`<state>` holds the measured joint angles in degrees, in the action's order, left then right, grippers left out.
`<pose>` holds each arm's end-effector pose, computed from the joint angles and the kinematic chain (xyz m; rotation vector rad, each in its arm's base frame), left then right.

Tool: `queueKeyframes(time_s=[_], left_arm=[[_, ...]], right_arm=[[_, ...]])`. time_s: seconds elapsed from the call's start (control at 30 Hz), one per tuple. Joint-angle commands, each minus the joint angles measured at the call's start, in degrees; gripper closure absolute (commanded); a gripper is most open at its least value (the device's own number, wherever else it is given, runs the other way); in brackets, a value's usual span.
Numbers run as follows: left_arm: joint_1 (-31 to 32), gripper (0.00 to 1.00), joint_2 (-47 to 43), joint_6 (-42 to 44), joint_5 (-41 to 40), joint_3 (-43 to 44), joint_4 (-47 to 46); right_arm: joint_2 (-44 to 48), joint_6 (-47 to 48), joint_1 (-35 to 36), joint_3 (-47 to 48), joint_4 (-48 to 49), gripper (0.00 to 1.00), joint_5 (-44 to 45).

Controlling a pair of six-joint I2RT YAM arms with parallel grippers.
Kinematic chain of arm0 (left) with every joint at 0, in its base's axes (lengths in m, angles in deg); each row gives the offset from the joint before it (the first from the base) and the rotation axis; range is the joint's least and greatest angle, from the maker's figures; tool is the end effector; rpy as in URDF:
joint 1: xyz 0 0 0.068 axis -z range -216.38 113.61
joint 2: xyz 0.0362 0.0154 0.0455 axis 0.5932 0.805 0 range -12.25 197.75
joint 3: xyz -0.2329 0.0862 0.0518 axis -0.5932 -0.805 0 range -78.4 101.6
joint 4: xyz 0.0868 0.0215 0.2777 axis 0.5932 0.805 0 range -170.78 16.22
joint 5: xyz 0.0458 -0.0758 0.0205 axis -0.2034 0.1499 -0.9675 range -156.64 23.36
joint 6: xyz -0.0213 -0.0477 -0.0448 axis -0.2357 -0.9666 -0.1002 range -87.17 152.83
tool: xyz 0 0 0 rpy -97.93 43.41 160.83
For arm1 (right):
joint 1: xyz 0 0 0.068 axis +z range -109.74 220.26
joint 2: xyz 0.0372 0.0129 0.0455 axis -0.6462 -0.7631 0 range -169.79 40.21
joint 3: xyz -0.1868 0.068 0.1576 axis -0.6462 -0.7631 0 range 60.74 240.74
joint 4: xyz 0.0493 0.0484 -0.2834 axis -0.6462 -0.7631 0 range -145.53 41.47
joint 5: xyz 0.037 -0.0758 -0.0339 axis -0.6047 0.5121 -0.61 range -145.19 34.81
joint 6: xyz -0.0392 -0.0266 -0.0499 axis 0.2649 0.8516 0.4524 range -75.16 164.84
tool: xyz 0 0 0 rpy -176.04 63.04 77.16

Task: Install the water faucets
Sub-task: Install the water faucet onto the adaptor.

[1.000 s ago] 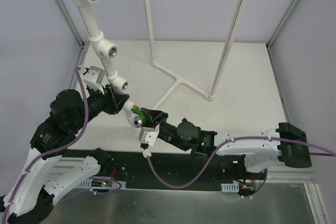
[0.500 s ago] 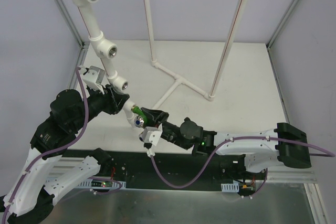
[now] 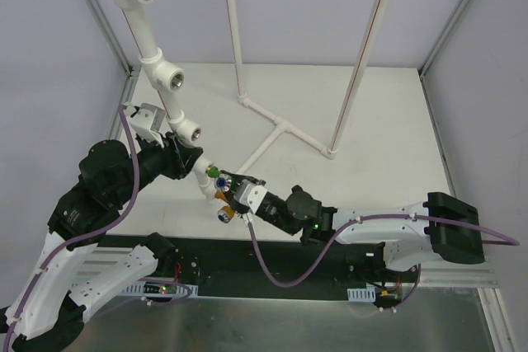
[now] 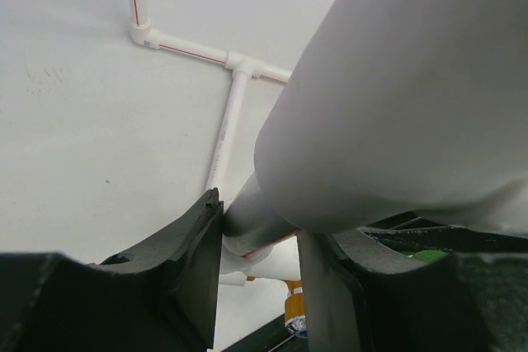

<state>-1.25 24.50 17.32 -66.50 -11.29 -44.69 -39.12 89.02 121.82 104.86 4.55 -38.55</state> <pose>0.1325 -0.0933 0.4385 0.2941 1.6896 -0.6654 0.0682 0.3507 0.2818 -1.0030 0.7973 0.3788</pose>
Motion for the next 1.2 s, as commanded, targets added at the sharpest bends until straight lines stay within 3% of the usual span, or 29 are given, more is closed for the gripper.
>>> queueKeyframes(time_s=[0.0, 0.43, 0.7, 1.17], left_arm=[[0.1, 1.0, 1.4, -1.9, 5.8, -0.8, 2.3], [0.1, 1.0, 2.2, -2.6, 6.4, -1.0, 1.8], [0.1, 1.0, 2.4, -2.9, 6.5, -1.4, 1.2], [0.1, 1.0, 3.4, -3.3, 7.2, -1.5, 0.0]], right_arm=[[-0.4, -14.8, -0.8, 0.4, -0.5, 1.0, 4.0], [1.5, -57.7, 0.0, 1.1, -3.2, 1.0, 15.0], [3.4, -80.5, 0.3, 1.1, -5.4, 1.0, 17.4], [5.9, -111.7, 0.3, 2.8, -11.5, 1.0, 18.7]])
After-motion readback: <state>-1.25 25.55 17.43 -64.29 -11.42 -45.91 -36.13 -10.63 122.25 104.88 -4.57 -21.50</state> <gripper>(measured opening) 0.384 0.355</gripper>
